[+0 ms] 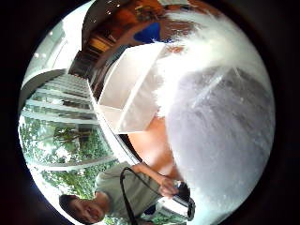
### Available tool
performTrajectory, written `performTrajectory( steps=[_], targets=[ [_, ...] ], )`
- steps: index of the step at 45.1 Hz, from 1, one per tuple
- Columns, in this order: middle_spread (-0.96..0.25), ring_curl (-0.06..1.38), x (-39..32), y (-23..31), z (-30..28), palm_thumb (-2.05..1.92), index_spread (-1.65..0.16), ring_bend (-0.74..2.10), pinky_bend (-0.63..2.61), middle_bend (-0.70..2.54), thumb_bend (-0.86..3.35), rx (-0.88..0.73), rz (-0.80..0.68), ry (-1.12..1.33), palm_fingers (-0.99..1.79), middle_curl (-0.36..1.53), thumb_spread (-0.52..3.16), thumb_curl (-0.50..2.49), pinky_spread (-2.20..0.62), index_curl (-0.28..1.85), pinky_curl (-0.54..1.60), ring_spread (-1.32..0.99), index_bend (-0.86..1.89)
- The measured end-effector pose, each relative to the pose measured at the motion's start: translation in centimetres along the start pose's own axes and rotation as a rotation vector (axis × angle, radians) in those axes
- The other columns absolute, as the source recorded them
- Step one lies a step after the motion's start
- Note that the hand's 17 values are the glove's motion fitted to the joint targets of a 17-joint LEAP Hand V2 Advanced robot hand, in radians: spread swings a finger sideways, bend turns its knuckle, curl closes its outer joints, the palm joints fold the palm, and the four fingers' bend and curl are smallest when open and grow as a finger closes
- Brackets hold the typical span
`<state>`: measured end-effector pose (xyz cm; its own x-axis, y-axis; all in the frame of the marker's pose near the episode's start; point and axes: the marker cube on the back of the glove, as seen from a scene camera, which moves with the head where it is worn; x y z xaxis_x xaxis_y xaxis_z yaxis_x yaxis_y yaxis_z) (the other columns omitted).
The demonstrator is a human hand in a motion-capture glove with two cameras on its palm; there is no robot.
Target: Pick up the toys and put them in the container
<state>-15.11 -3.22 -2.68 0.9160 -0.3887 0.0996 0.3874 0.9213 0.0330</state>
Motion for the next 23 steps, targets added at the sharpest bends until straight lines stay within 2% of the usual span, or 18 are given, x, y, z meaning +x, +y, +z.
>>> performTrajectory(
  steps=[9, 16, 20, 23],
  targets=[
    [-0.33, 0.68, -8.0, -6.3, -3.3, 0.60, -0.46, 1.28, 0.99, 0.83, 0.08, 0.029, -0.032, 0.129, 1.02, 0.87, 0.66, 0.92, -0.39, 0.62, 0.52, -0.37, 0.37],
    [-0.33, 0.68, -13.0, -11.0, -3.1, 0.60, -0.47, 1.29, 0.99, 0.83, 0.06, -0.005, -0.065, 0.150, 1.02, 0.88, 0.64, 0.96, -0.39, 0.69, 0.52, -0.37, 0.35],
    [-0.33, 0.68, -17.3, -14.0, -2.5, 0.61, -0.48, 1.29, 1.00, 0.83, 0.05, -0.019, 0.025, 0.079, 1.02, 0.88, 0.63, 0.98, -0.39, 0.73, 0.53, -0.37, 0.34],
    [-0.33, 0.68, -19.8, -15.1, -1.7, 0.61, -0.48, 1.29, 0.99, 0.83, 0.04, -0.036, -0.049, 0.078, 1.02, 0.88, 0.62, 1.00, -0.39, 0.76, 0.53, -0.37, 0.33]
  ],
)
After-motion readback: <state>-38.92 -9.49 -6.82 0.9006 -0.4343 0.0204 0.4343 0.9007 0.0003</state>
